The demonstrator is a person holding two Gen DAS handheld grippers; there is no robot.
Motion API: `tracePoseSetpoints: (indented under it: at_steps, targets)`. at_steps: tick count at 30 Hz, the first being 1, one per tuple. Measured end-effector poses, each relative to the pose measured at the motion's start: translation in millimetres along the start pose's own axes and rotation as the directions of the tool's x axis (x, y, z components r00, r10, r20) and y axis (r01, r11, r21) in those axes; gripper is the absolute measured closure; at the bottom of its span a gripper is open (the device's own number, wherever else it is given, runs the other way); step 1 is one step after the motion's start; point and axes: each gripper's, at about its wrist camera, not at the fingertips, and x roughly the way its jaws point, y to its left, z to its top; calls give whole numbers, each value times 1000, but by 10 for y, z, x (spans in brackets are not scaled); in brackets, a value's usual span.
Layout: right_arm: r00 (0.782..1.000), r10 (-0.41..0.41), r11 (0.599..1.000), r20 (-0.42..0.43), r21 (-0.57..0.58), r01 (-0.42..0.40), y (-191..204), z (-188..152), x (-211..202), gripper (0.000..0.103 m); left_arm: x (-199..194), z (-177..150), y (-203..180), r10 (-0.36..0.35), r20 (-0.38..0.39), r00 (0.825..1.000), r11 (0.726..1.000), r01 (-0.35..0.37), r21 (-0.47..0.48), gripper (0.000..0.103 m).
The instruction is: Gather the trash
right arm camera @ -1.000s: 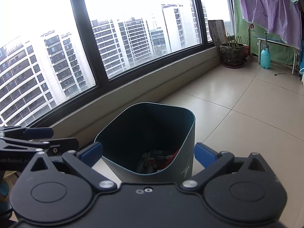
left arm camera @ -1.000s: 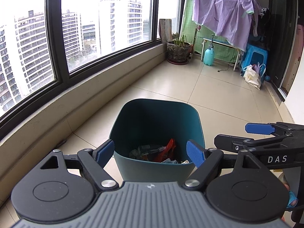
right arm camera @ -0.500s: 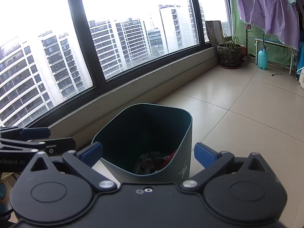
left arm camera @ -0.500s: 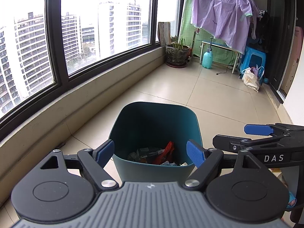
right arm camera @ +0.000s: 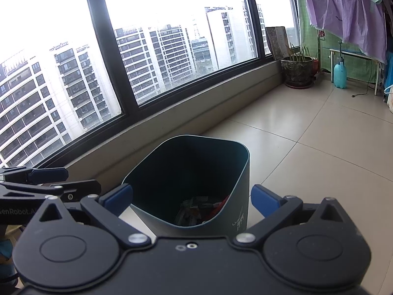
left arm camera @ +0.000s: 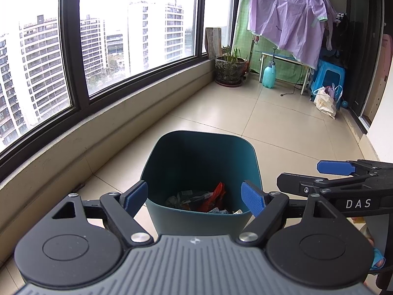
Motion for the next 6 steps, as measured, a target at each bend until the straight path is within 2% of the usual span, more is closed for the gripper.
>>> tracePoseSetpoints:
  at_steps: [6]
  targets:
    - [1000, 2, 1000, -2, 2, -2, 4, -3, 3, 0, 7, 9, 13, -5, -6, 1000, 1000, 5, -2, 20]
